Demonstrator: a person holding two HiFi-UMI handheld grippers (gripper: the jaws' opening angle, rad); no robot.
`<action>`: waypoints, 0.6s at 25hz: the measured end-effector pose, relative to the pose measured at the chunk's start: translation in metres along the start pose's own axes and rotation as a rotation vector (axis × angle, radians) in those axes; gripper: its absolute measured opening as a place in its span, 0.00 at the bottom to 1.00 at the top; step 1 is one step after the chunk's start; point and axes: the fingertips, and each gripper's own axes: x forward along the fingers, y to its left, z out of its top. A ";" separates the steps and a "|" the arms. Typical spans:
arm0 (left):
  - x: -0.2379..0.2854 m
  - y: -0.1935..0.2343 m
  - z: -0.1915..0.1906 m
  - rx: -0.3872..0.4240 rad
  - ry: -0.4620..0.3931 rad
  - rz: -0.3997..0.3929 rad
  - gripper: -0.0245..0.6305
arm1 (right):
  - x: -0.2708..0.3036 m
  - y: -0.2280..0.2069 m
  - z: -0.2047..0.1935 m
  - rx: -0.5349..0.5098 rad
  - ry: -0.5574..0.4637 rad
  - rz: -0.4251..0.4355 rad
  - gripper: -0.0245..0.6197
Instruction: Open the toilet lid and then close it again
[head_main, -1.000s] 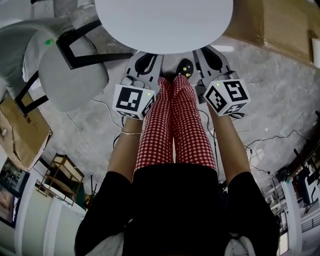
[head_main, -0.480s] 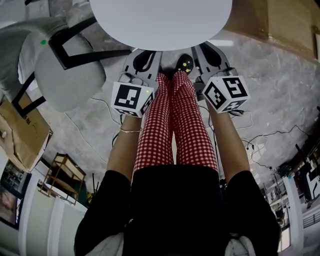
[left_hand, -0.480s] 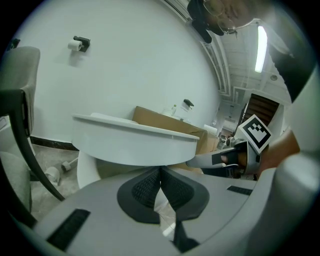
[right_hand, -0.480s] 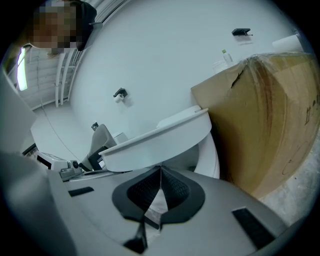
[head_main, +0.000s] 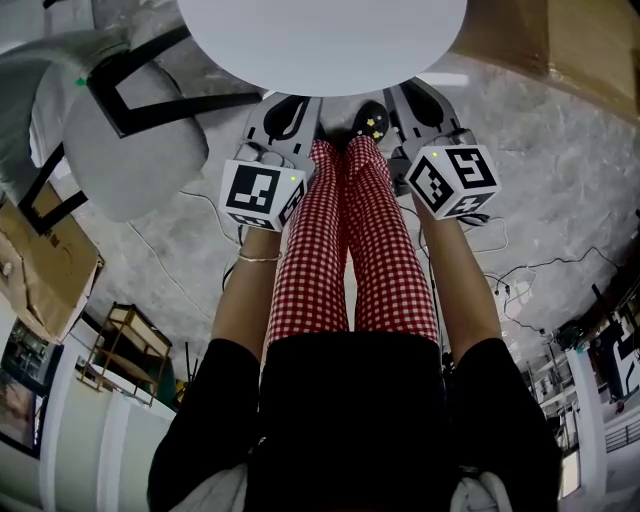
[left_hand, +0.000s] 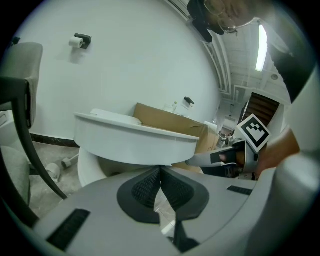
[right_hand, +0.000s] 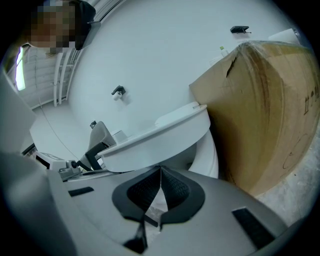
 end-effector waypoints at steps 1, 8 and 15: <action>0.000 0.000 -0.002 0.000 0.000 -0.003 0.04 | 0.001 -0.001 -0.002 0.000 0.001 -0.001 0.07; 0.000 -0.003 -0.012 0.000 0.007 -0.015 0.04 | 0.003 -0.004 -0.011 0.003 0.009 -0.009 0.07; -0.001 0.000 -0.017 -0.008 0.005 -0.013 0.04 | 0.006 -0.008 -0.019 0.010 0.019 -0.022 0.07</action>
